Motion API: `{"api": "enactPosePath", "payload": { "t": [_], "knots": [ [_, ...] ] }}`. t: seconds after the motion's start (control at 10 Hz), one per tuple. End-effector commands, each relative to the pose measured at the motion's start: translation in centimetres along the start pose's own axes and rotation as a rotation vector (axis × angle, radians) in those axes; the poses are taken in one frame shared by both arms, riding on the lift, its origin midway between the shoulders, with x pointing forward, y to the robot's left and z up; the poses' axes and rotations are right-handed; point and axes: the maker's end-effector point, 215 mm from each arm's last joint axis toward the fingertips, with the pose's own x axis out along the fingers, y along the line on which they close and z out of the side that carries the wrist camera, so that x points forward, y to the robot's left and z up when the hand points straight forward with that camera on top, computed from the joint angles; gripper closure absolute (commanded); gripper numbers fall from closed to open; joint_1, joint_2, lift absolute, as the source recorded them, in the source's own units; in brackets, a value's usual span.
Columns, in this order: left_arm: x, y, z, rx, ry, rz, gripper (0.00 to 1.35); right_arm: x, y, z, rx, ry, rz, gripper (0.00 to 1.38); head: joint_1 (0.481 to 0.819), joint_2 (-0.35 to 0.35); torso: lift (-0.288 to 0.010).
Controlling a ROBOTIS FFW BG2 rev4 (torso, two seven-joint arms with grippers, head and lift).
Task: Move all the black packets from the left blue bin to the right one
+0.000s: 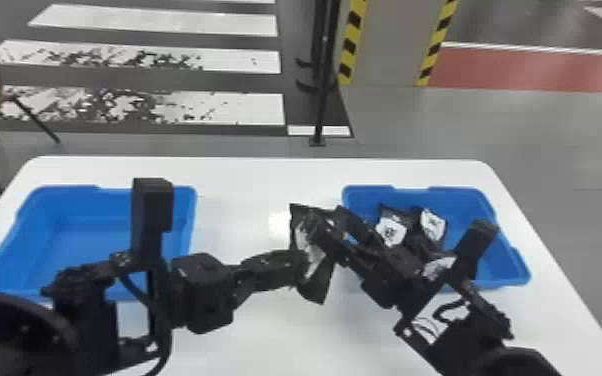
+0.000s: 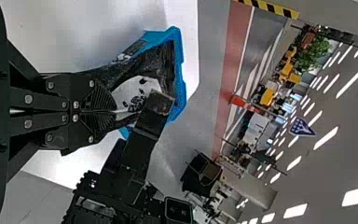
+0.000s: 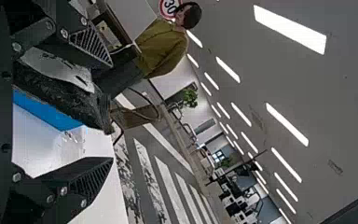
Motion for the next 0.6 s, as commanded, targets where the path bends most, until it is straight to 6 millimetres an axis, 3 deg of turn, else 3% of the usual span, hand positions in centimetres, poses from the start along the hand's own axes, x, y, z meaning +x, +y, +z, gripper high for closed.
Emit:
{"api": "enactPosePath", "payload": {
  "t": [0.0, 0.2, 0.3, 0.5],
  "knots": [
    [0.0, -0.1, 0.0, -0.002, 0.001, -0.003, 1.21, 0.0, -0.2, -1.0, 0.053, 0.018, 0.002, 1.07, 0.695, -0.098, -0.140],
    [-0.2, 0.2, 0.1, -0.002, -0.002, 0.004, 1.21, -0.2, 0.1, -1.4, 0.066, 0.027, 0.007, 1.21, 0.695, -0.095, -0.140],
    [-0.3, 0.5, 0.1, -0.002, -0.004, 0.011, 1.21, -0.3, 0.7, -0.5, 0.050, 0.003, 0.016, 1.28, 0.695, -0.091, -0.140],
    [-0.7, 1.2, 0.4, -0.001, -0.013, 0.028, 1.21, -0.3, 1.6, 0.5, 0.041, -0.023, 0.033, 1.28, 0.695, -0.084, -0.140]
  ]
}}
